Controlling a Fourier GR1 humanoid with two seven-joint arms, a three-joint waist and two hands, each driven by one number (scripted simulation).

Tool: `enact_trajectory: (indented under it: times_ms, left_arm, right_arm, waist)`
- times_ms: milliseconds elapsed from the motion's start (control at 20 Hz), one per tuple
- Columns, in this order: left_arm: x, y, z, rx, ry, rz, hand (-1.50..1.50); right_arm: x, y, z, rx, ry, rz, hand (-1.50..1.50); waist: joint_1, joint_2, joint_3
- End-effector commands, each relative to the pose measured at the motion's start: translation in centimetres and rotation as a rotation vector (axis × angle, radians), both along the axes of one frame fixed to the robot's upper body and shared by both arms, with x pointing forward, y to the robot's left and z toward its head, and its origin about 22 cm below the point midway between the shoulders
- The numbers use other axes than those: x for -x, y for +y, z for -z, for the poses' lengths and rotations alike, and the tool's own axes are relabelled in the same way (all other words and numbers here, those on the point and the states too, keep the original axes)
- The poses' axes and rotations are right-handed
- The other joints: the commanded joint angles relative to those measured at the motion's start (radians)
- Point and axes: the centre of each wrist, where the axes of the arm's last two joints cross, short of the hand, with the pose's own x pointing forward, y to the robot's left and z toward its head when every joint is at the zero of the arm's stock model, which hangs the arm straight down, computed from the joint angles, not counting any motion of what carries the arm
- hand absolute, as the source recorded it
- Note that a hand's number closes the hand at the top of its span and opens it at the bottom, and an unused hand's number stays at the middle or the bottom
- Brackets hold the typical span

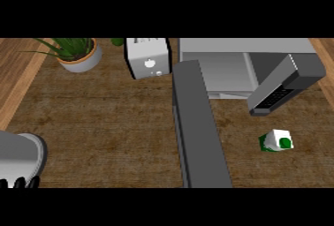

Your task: Pick up the milk, place it into the microwave and close the microwave

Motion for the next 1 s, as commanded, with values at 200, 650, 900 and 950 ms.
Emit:
enact_trajectory:
  times_ms: [200, 650, 900, 950]
  left_arm:
    - [3.5, 0.7, -0.4, -0.003, -0.001, 0.001, -1.5]
    - [4.6, 1.4, 2.7, -0.016, 0.01, -0.006, -1.5]
    - [6.7, 2.6, 1.7, -0.021, 0.005, -0.03, -1.5]
    - [6.8, 1.9, 1.7, -0.001, -0.003, 0.001, -1.5]
  right_arm:
    - [-2.5, 0.9, 2.5, 0.031, 0.017, 0.05, -1.5]
    - [-6.3, 0.4, 5.7, 0.121, 0.04, 0.051, -1.5]
    - [-8.5, 0.2, 7.5, 0.176, 0.057, 0.106, -1.5]
    - [-10.2, 1.3, 8.2, 0.169, 0.062, 0.109, -1.5]
  waist:
    - [0.007, 0.0, 0.0]
    - [0.005, 0.002, 0.0]
    - [0.013, 0.001, 0.001]
    - [0.016, 0.002, 0.001]
